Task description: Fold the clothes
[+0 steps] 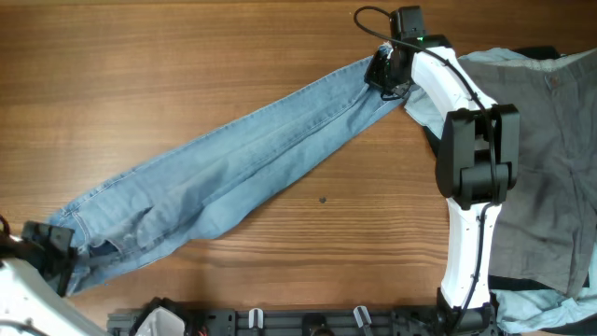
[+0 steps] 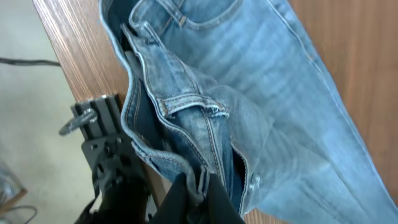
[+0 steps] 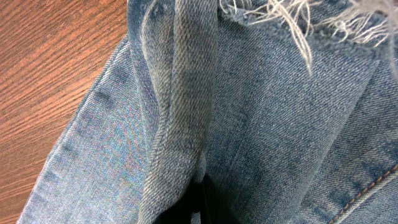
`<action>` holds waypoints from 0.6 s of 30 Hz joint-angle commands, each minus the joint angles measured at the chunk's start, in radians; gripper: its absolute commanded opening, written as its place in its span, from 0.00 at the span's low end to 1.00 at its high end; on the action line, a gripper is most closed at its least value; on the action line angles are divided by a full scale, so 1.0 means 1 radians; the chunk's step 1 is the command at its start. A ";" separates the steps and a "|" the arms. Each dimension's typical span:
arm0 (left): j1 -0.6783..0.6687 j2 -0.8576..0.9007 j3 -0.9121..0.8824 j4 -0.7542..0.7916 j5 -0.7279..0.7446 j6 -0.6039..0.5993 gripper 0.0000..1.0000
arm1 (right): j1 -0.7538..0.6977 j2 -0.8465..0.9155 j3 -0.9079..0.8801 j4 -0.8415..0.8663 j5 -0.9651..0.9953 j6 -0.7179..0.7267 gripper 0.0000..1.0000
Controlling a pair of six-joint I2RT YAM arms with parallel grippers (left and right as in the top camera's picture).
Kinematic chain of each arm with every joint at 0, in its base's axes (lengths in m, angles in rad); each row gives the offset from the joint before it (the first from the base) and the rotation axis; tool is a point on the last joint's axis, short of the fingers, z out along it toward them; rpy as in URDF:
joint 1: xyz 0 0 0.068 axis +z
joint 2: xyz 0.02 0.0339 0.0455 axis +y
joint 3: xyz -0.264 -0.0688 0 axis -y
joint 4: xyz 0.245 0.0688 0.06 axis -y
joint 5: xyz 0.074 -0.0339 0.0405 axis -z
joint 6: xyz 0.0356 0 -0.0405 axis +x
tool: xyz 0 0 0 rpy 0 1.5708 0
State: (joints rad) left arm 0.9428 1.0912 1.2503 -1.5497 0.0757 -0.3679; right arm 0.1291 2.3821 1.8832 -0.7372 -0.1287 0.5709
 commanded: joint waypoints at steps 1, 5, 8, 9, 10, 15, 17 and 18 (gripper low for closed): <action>0.002 -0.098 -0.029 -0.047 0.018 -0.074 0.04 | -0.027 0.051 -0.032 -0.029 0.133 -0.019 0.06; 0.002 -0.122 -0.132 0.017 -0.028 -0.174 0.04 | -0.027 0.051 -0.032 -0.031 0.133 -0.019 0.06; 0.003 -0.058 -0.141 0.150 -0.063 -0.225 0.04 | -0.027 0.051 -0.032 -0.031 0.133 -0.019 0.06; 0.003 -0.024 -0.141 0.206 -0.098 -0.225 0.04 | -0.027 0.051 -0.032 -0.031 0.133 -0.020 0.06; 0.003 0.008 -0.141 0.247 -0.144 -0.227 0.04 | -0.027 0.051 -0.032 -0.031 0.133 -0.020 0.06; 0.003 0.272 -0.141 0.405 -0.339 -0.306 0.04 | -0.027 0.051 -0.032 -0.031 0.134 -0.019 0.07; 0.003 0.398 -0.140 0.526 -0.335 -0.306 0.11 | -0.028 0.051 -0.032 -0.029 0.133 -0.021 0.09; 0.003 0.441 -0.140 0.579 -0.308 -0.290 0.14 | -0.031 0.051 -0.032 -0.026 0.134 -0.024 0.11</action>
State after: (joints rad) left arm 0.9428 1.4250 1.1114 -1.0813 -0.2131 -0.6434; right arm 0.1291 2.3817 1.8851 -0.7399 -0.1188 0.5701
